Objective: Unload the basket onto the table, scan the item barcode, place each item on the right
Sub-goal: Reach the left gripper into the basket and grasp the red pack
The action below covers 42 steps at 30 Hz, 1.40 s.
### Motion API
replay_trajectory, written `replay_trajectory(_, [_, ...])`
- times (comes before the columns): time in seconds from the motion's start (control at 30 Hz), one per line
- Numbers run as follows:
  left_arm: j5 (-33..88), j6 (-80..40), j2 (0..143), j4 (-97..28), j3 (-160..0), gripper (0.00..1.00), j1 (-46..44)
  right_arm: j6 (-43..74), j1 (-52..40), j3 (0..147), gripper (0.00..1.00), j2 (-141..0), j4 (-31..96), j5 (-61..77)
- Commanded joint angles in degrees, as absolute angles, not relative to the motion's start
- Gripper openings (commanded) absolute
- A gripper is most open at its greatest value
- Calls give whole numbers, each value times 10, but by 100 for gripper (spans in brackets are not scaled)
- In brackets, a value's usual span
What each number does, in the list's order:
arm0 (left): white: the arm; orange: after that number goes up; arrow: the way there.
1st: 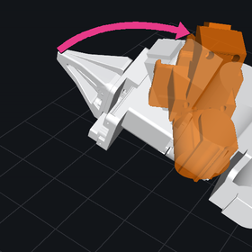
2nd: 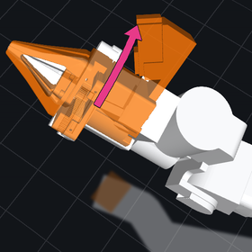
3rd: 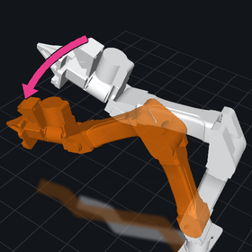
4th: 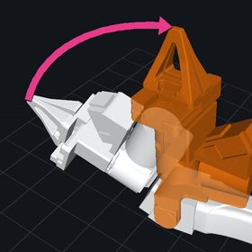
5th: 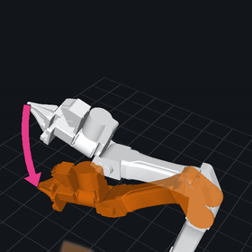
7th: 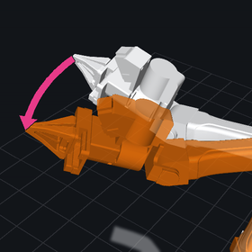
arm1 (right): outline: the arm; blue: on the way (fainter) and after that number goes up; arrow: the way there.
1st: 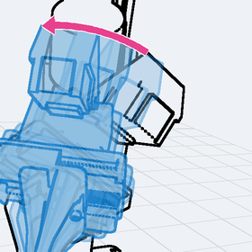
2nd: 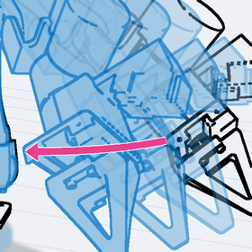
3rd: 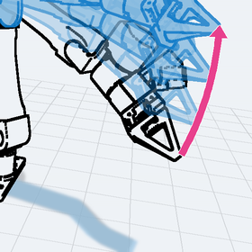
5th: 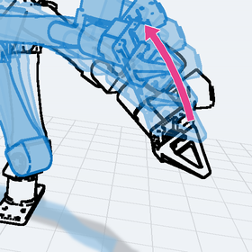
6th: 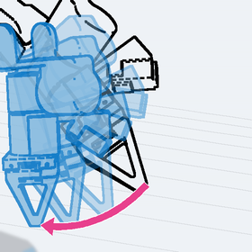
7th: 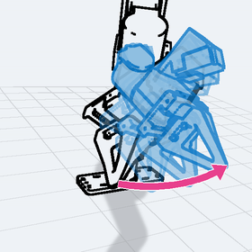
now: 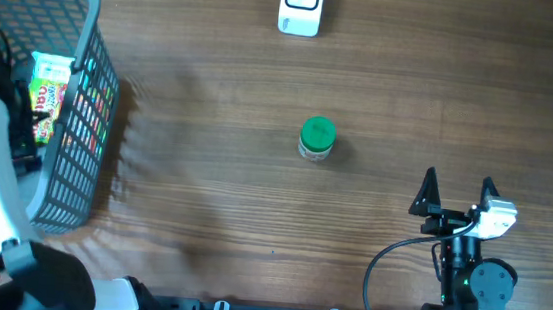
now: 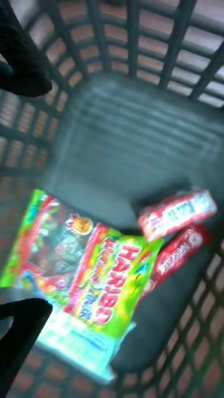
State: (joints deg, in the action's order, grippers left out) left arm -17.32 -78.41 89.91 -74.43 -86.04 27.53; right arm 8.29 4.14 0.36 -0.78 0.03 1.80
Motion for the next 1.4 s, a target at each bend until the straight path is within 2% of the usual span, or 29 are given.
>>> replay_trajectory(0.0, [-201,-831,896,-649,-773,100,290,76,40,3,100,-4,-2,13])
replay_trajectory(0.37, [-222,-832,1052,-530,-756,100,337,76,40,3,100,-4,-2,13])
replay_trajectory(0.57, [-242,-831,1072,-501,-756,100,337,77,40,3,100,-4,-2,13])
replay_trajectory(0.7, [-246,-831,1097,-501,-756,66,337,76,40,3,100,-4,-2,13])
replay_trajectory(0.73, [-246,-827,1106,-502,-756,41,337,76,40,3,100,-4,-2,13])
replay_trajectory(0.83, [-246,-826,1106,-506,-756,6,337,76,40,3,100,-4,-2,13])
replay_trajectory(1.07, [-215,-752,1044,-547,-801,4,338,76,40,3,100,-4,-2,13])
replay_trajectory(1.23, [-178,-691,901,-556,-834,4,334,77,40,3,100,-4,-2,13])
replay_trajectory(1.37, [-173,-689,782,-548,-834,4,328,76,40,3,100,-4,-2,13])
